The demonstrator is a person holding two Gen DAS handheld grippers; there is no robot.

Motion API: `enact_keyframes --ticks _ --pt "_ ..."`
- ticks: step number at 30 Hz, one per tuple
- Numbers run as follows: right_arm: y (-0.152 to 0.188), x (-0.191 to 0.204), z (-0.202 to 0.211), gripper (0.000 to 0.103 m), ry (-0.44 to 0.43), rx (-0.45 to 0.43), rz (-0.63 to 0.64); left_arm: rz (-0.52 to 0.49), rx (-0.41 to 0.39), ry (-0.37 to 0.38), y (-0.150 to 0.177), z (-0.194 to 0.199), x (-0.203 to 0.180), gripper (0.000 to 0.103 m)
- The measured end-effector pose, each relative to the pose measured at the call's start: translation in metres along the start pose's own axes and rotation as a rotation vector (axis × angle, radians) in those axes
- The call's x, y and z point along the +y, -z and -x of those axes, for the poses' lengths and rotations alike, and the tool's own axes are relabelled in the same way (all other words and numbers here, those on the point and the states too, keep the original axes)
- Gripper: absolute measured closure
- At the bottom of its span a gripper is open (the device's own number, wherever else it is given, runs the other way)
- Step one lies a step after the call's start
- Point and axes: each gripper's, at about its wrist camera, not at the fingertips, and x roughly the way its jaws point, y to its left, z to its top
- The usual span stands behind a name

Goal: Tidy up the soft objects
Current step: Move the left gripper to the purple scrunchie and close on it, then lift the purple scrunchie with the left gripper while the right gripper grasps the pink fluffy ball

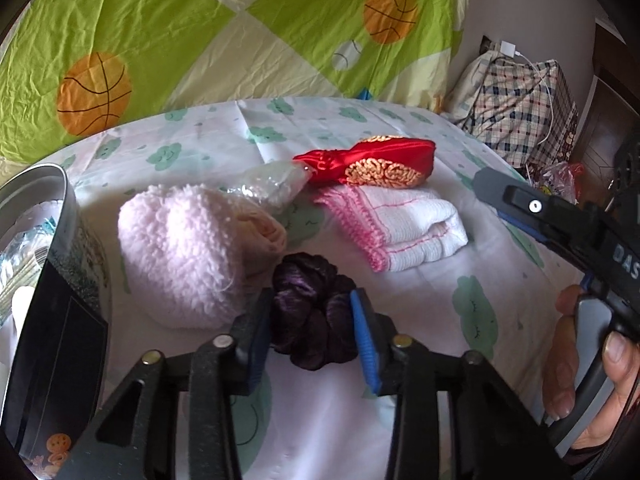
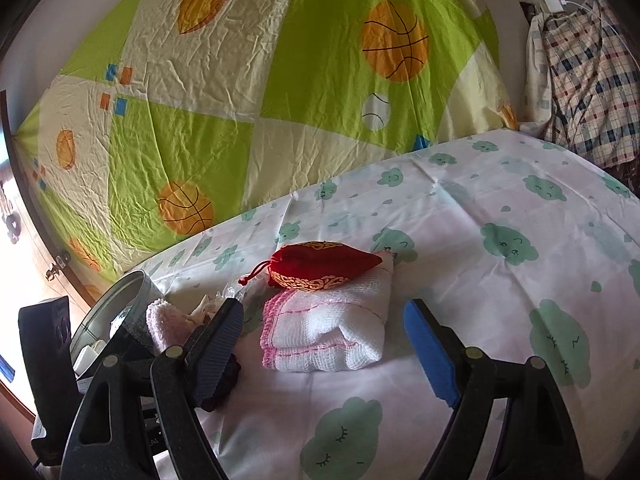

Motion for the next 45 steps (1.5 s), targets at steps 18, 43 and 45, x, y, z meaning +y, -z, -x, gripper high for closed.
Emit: enact_keyframes --ticks 18,43,45 --pt "0.001 -0.007 -0.007 0.019 0.040 0.044 -0.040 -0.027 0.001 0.020 -0.004 -0.001 -0.006 0.068" --pt "0.003 0.048 -0.003 0.019 0.006 -0.047 0.166 0.073 -0.378 -0.158 0.023 0.086 0.045 0.083" --pt "0.008 0.071 -0.008 0.019 -0.041 -0.057 0.225 0.097 -0.405 -0.187 0.024 0.090 0.055 0.083"
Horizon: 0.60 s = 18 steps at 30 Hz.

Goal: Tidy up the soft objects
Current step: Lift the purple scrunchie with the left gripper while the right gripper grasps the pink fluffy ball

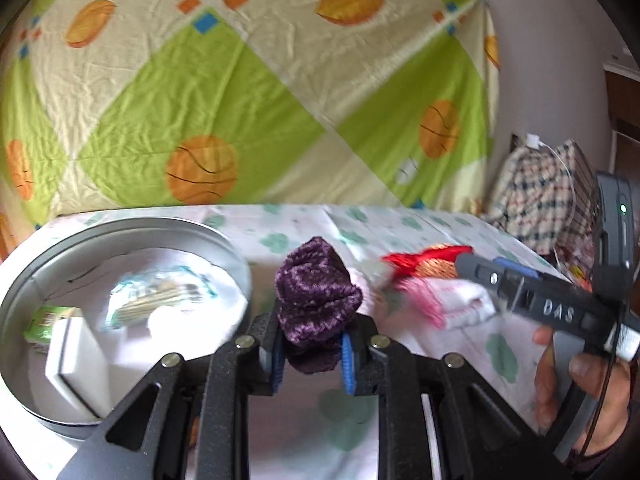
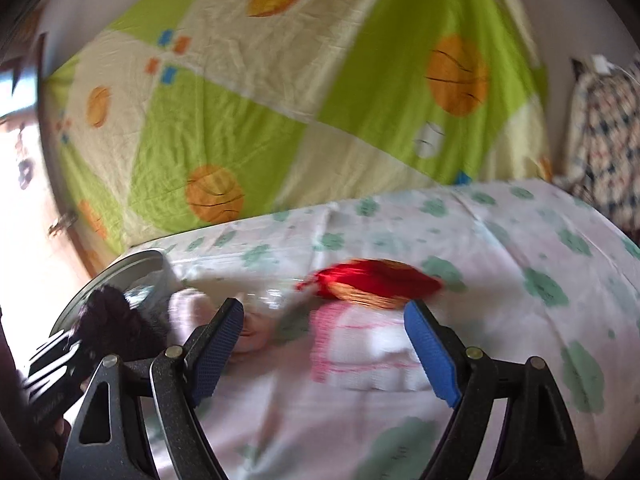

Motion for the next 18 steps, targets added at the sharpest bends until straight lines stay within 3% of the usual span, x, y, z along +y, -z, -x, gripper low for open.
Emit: enact_keyframes --ticks 5,14,16,18 --pt "0.000 0.049 -0.022 0.019 -0.060 0.022 0.127 0.031 -0.041 -0.029 -0.001 0.003 0.011 0.083" --pt "0.001 0.090 -0.065 0.023 -0.096 0.136 0.259 0.026 -0.079 -0.049 0.000 0.011 0.016 0.083" --pt "0.004 0.095 -0.076 0.032 -0.098 0.195 0.284 0.023 -0.078 -0.046 0.001 0.012 0.016 0.083" --pt "0.007 0.097 -0.086 0.055 -0.106 0.248 0.293 0.020 -0.076 -0.048 0.001 0.012 0.015 0.083"
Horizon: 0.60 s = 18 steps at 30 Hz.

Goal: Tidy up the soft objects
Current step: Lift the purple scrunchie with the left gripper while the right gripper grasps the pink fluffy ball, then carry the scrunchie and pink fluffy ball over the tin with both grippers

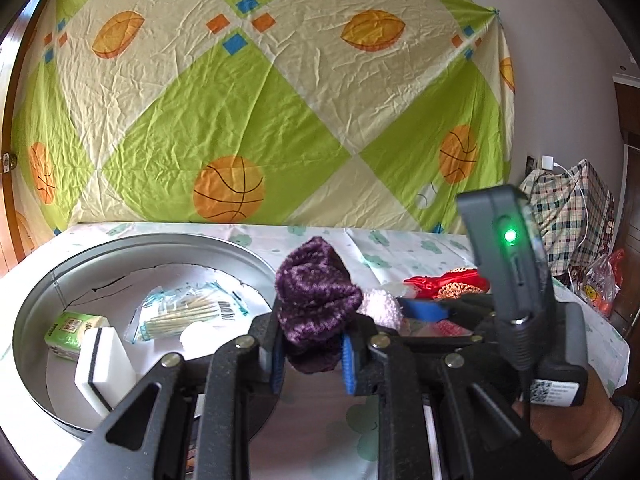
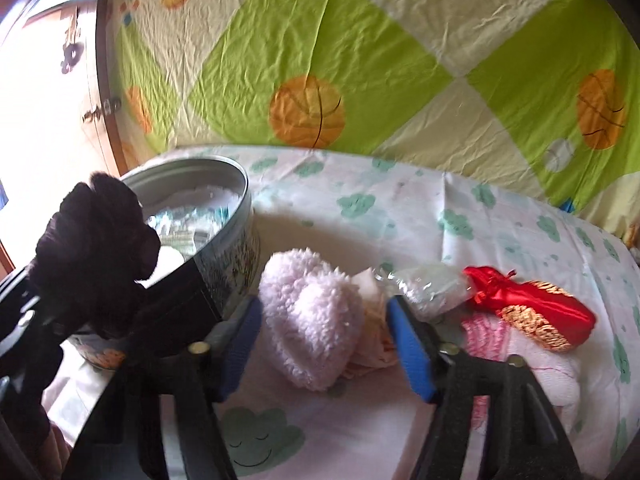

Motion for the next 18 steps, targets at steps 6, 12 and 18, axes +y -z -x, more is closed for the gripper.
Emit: enact_keyframes --ticks 6,12,18 --pt "0.003 -0.003 0.010 0.084 -0.036 -0.049 -0.012 0.002 0.011 0.008 0.000 -0.001 -0.001 0.083" --pt "0.005 -0.007 0.035 0.085 -0.026 -0.176 -0.034 -0.021 0.020 0.000 0.001 -0.002 -0.006 0.083" --pt "0.009 -0.010 0.055 0.085 0.008 -0.276 -0.056 -0.008 0.033 0.001 0.000 -0.003 -0.003 0.083"
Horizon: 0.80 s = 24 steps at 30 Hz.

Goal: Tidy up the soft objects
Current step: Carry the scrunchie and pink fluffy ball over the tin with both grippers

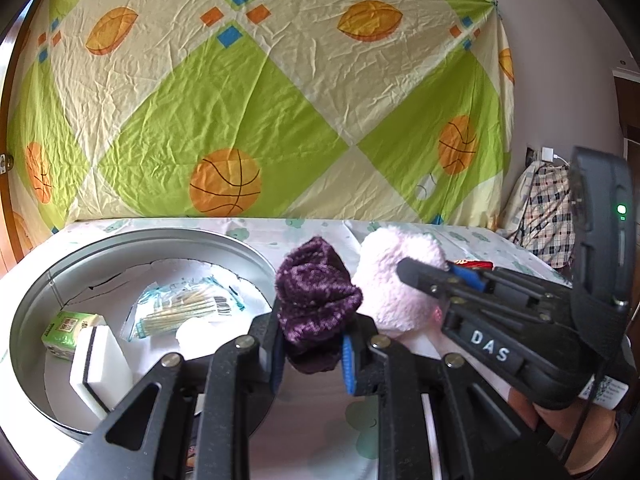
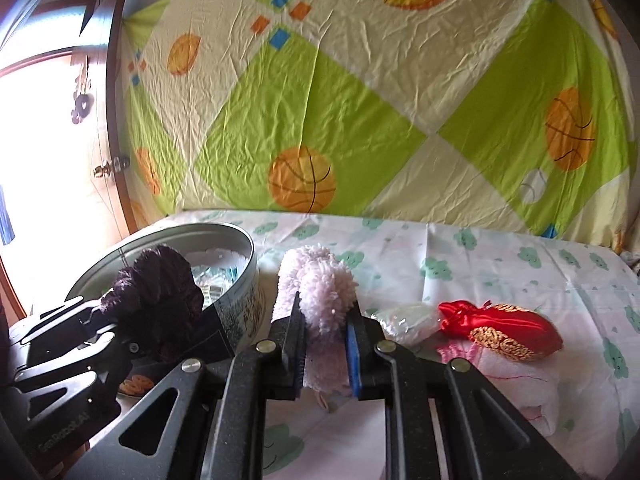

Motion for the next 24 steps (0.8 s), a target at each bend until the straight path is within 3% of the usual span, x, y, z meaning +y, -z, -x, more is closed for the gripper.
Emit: enact_keyframes --ticks 6,24 --pt "0.001 0.010 0.021 0.085 0.047 -0.097 0.042 0.022 0.008 0.002 0.000 -0.002 0.004 0.083" --pt "0.006 -0.001 0.043 0.085 0.081 -0.166 -0.045 -0.002 -0.024 -0.014 -0.004 -0.006 0.004 0.083"
